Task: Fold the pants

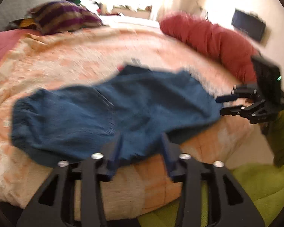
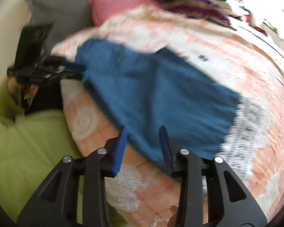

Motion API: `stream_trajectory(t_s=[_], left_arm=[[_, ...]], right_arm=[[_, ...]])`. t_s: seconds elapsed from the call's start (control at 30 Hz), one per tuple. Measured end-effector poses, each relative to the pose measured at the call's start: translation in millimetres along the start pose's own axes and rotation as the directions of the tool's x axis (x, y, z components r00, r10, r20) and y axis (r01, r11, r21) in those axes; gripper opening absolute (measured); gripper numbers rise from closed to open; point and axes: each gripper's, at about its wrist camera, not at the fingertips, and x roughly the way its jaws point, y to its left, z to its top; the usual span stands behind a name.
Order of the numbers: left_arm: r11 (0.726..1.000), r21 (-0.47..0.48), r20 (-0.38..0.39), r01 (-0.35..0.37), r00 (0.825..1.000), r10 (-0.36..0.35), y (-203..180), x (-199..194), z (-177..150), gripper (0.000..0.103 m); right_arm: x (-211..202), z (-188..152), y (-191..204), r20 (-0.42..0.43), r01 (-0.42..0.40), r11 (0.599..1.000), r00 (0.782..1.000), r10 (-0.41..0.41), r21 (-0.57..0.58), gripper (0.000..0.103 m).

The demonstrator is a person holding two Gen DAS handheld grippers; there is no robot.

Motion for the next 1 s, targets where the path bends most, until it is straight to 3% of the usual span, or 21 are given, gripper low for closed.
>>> stream_trajectory(t_s=[0.13,0.23,0.3,0.33,0.4,0.43,0.5,0.57,0.67,0.77,0.8,0.87,0.9,1.0], left_arm=[[0.981,-0.161,0.070,-0.109,0.990,0.121,43.9,-30.5,4.4,0.056],[0.923,-0.293,0.034,-0.249,0.962,0.271,76.2,-36.1,-2.5,0.062],[0.894,-0.371,0.021,-0.252,0.960,0.280,92.0,-34.2,-7.2,0.066],[0.884,-0.401,0.019,-0.240,0.963,0.270,99.0,-31.7,-8.1,0.074],[0.867,-0.429,-0.006,-0.254,0.961,0.278,104.1,-19.3,-8.1,0.077],[0.865,-0.424,-0.012,-0.268,0.957,0.291,103.4,-14.2,-7.5,0.075],[0.871,-0.385,-0.018,-0.304,0.947,0.322,96.0,-1.9,-5.0,0.060],[0.873,-0.365,-0.017,-0.325,0.939,0.343,95.2,3.0,-5.0,0.023],[0.860,-0.379,0.011,-0.342,0.927,0.374,103.2,-11.8,-6.7,0.017],[0.819,-0.353,-0.007,-0.452,0.877,0.480,108.1,-21.5,-7.8,0.006],[0.812,-0.364,-0.024,-0.456,0.876,0.481,113.8,-22.1,-10.9,0.006],[0.814,-0.421,-0.051,-0.399,0.907,0.418,123.1,-18.8,-19.0,0.006],[0.814,-0.435,-0.054,-0.384,0.914,0.403,126.1,-18.4,-20.8,0.007],[0.814,-0.430,-0.021,-0.391,0.905,0.424,121.6,-30.9,-15.4,0.007]], right_arm=[[-3.3,-2.8,-30.1,-0.005,0.097,0.990,0.995,-0.097,0.098,0.036],[-0.4,-6.5,-39.8,-0.018,0.120,0.985,0.993,-0.119,0.124,0.039],[3.1,-8.4,-46.6,-0.024,0.127,0.981,0.992,-0.125,0.147,0.043],[4.7,-9.7,-49.0,-0.028,0.129,0.979,0.992,-0.126,0.158,0.044],[9.5,-12.0,-51.6,-0.038,0.131,0.977,0.991,-0.126,0.167,0.046],[11.3,-14.3,-51.8,-0.042,0.130,0.977,0.991,-0.124,0.169,0.047],[17.9,-17.2,-54.7,-0.060,0.126,0.976,0.991,-0.117,0.177,0.050],[22.6,-21.1,-57.2,-0.079,0.136,0.973,0.989,-0.123,0.184,0.050],[25.1,-25.9,-58.1,-0.102,0.153,0.969,0.985,-0.136,0.193,0.050],[25.7,-32.8,-59.0,-0.107,0.162,0.967,0.984,-0.143,0.199,0.051],[27.7,-34.4,-58.6,-0.108,0.164,0.966,0.983,-0.145,0.200,0.052],[29.7,-36.8,-55.9,-0.101,0.174,0.966,0.982,-0.157,0.192,0.053],[29.4,-36.7,-55.7,-0.098,0.170,0.966,0.983,-0.154,0.196,0.056],[25.8,-33.7,-53.4,-0.095,0.166,0.969,0.984,-0.150,0.186,0.059]])
